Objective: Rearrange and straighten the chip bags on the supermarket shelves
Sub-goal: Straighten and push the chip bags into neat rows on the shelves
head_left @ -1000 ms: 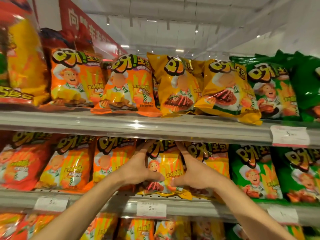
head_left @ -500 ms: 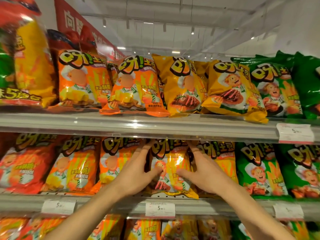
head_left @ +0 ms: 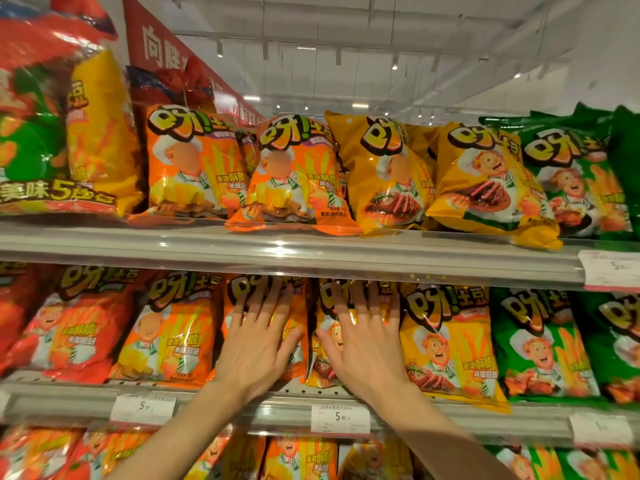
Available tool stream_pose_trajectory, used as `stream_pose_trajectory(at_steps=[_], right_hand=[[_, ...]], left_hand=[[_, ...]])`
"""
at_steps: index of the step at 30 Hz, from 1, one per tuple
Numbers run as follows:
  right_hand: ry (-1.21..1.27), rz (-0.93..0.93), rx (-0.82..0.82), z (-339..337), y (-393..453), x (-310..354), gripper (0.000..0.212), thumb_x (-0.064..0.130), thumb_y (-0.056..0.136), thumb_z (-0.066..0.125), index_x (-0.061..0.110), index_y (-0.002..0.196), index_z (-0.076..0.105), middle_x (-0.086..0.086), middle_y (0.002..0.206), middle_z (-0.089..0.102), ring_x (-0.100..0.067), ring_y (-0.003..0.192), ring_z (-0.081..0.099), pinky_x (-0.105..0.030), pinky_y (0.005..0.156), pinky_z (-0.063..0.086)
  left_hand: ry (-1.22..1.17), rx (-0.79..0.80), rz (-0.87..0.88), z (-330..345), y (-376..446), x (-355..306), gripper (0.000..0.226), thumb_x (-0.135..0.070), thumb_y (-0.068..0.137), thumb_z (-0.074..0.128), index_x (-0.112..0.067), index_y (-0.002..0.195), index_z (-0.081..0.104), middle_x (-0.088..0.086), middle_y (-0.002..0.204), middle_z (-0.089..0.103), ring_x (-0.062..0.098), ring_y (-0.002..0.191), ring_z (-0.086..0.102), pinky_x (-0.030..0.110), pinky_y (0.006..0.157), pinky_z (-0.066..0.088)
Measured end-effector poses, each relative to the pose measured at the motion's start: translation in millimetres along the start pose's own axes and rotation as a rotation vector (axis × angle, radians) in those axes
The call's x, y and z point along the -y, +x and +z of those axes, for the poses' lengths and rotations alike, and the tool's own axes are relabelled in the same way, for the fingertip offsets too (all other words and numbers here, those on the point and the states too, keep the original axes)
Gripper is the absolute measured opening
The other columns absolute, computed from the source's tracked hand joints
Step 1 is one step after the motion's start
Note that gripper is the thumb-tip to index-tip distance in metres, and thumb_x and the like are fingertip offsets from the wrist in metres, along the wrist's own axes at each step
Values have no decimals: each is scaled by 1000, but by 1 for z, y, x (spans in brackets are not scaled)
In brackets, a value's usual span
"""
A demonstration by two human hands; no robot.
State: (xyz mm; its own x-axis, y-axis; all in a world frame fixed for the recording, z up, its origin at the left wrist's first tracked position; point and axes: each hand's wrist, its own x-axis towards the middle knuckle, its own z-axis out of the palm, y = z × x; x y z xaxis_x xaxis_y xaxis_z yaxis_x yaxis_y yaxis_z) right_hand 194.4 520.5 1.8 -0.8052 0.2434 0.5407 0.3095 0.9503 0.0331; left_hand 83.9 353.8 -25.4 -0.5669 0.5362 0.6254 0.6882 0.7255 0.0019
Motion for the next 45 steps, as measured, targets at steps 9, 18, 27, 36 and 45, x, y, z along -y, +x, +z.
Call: stream_pose_trajectory(at_steps=[9, 18, 27, 36, 45], right_hand=[[8, -18, -28, 1, -1, 6, 59, 56, 97, 34, 22, 142, 49, -15, 136, 59, -37, 131, 49, -67, 109, 28], [198, -73, -6, -6, -4, -8, 66, 60, 99, 17, 23, 153, 27, -7, 154, 38, -29, 145, 27, -57, 119, 7], [190, 63, -250, -28, -23, -126, 44, 44, 92, 46, 10, 117, 60, -25, 111, 56, -42, 103, 52, -51, 88, 47], [237, 135, 219, -51, -31, -211, 87, 64, 90, 52, 20, 154, 14, -14, 144, 42, -32, 132, 44, -41, 100, 41], [523, 117, 432, -49, -11, -225, 91, 57, 74, 77, 19, 144, 32, -1, 124, 57, -17, 108, 59, -30, 85, 51]], left_hand=[[15, 42, 49, 0, -1, 13, 66, -61, 101, 20, -27, 157, 19, -2, 166, 10, 17, 154, 3, 50, 122, 8], [-163, -122, -23, -14, -10, -10, 51, -49, 101, 33, -18, 139, 48, 10, 141, 46, 28, 132, 42, 42, 111, 30], [-600, -189, 17, -29, 7, -133, 28, -37, 94, 54, -23, 118, 60, -10, 112, 46, 7, 97, 54, 29, 84, 48], [-653, 303, -228, -20, 48, -218, 76, -40, 90, 64, -28, 152, 22, 8, 145, 35, 26, 132, 43, 31, 105, 38], [-826, 401, -405, -18, 77, -230, 42, -30, 81, 79, -21, 107, 49, -3, 93, 63, 6, 75, 65, 18, 56, 53]])
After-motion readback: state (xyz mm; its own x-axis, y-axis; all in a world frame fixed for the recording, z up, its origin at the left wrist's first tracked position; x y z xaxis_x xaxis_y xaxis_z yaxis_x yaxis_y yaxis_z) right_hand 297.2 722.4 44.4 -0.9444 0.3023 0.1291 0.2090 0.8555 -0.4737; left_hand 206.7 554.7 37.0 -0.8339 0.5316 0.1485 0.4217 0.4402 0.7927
